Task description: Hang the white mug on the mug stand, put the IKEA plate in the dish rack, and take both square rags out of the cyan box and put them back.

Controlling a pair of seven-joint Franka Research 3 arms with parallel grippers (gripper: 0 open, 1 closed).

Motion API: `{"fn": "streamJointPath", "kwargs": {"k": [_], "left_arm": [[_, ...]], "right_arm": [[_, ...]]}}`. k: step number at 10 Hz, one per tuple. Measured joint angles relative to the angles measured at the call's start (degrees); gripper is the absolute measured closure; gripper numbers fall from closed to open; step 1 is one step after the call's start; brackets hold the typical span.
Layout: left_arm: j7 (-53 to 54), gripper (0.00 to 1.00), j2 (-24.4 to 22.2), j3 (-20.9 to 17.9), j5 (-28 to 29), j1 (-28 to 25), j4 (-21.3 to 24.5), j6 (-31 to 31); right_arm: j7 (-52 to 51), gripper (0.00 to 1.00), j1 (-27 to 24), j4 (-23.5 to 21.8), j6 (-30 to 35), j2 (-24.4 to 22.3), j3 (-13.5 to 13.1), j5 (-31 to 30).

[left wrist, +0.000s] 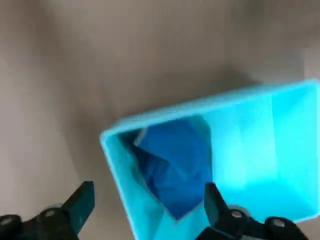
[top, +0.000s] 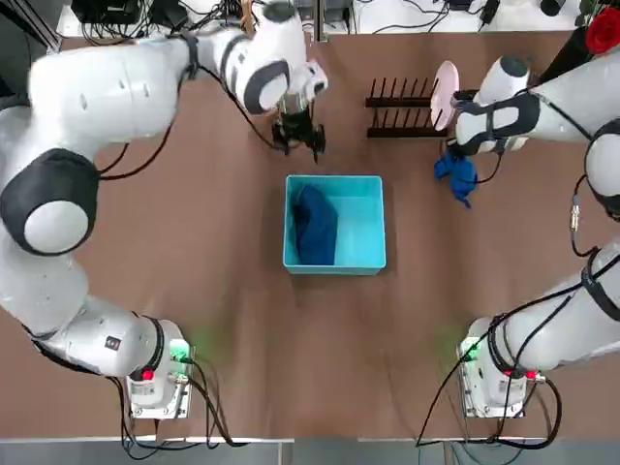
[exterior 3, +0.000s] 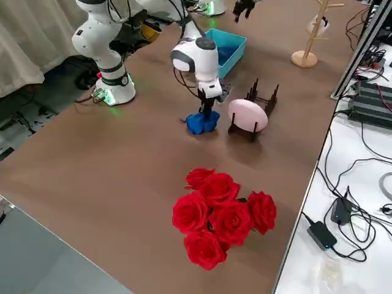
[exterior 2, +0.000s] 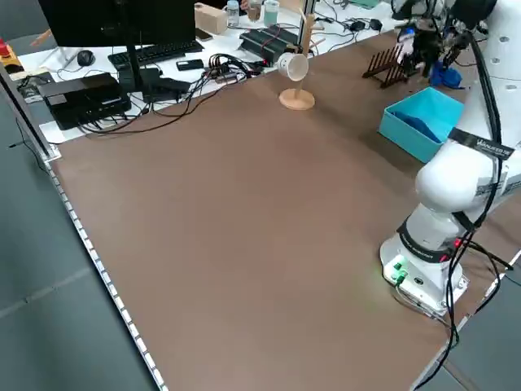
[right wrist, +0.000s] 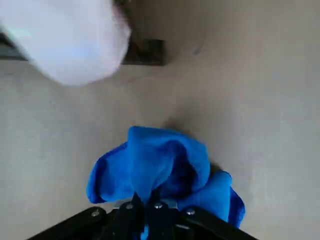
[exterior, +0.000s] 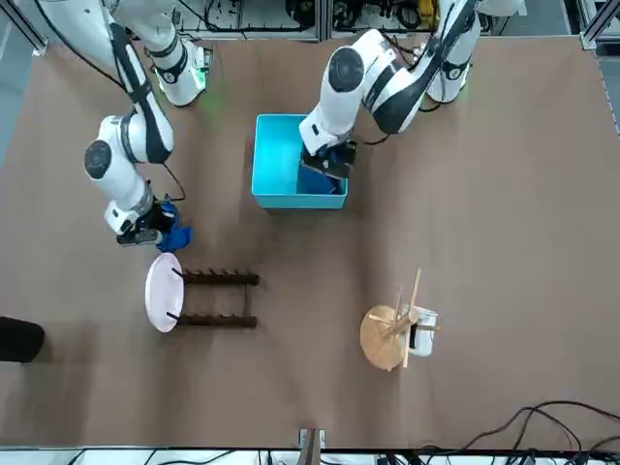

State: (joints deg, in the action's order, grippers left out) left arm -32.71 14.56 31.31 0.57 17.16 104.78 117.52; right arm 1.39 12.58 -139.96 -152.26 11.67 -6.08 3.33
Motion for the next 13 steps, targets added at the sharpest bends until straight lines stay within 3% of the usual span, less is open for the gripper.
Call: {"fn": "streamJointPath", "kwargs": {"k": [3,6,10,13], "left_arm": [[6.0,0.00,-2.5,-8.5,0.2,-0.5,-10.4,-11.6],[12.7,0.00,-2.8,-16.7,0.2,-1.7,-20.0,-18.9],[23.0,0.00,-8.6,-25.7,0.3,-5.3,-22.3,-23.0],[32.3,0.00,-12.2,-32.3,-0.1,-5.3,-20.6,-25.7]], "right_arm": [[8.4,0.96,6.3,0.6,7.0,-2.5,0.1,0.0],[9.3,0.96,6.9,6.1,23.5,-11.6,-0.3,0.0],[10.6,0.96,6.8,22.7,44.9,-14.0,-0.6,0.1],[22.4,0.96,11.3,25.2,47.8,-14.0,2.0,0.5]]}}
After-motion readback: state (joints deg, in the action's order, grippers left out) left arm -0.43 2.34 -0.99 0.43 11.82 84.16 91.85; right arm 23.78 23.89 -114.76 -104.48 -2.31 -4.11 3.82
